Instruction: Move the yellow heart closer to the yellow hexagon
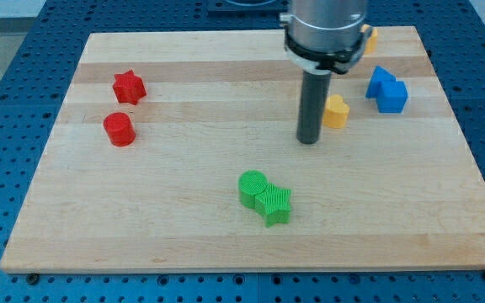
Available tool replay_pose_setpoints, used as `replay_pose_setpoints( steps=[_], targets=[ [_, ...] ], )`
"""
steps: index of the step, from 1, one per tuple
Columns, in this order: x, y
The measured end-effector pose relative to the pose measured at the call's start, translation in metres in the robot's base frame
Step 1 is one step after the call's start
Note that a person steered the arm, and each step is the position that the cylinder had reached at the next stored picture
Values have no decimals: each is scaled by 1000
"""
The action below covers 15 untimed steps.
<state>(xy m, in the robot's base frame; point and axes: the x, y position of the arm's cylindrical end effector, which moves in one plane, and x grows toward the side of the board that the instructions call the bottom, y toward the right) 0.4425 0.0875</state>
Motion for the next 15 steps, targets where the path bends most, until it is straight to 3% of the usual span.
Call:
replay_pose_setpoints(
  steps=[2, 4, 9, 12, 15],
  targets=[
    [-15, 44],
    [-48, 43],
    [-60, -11],
    [-108, 10],
    [-119, 47]
  ],
)
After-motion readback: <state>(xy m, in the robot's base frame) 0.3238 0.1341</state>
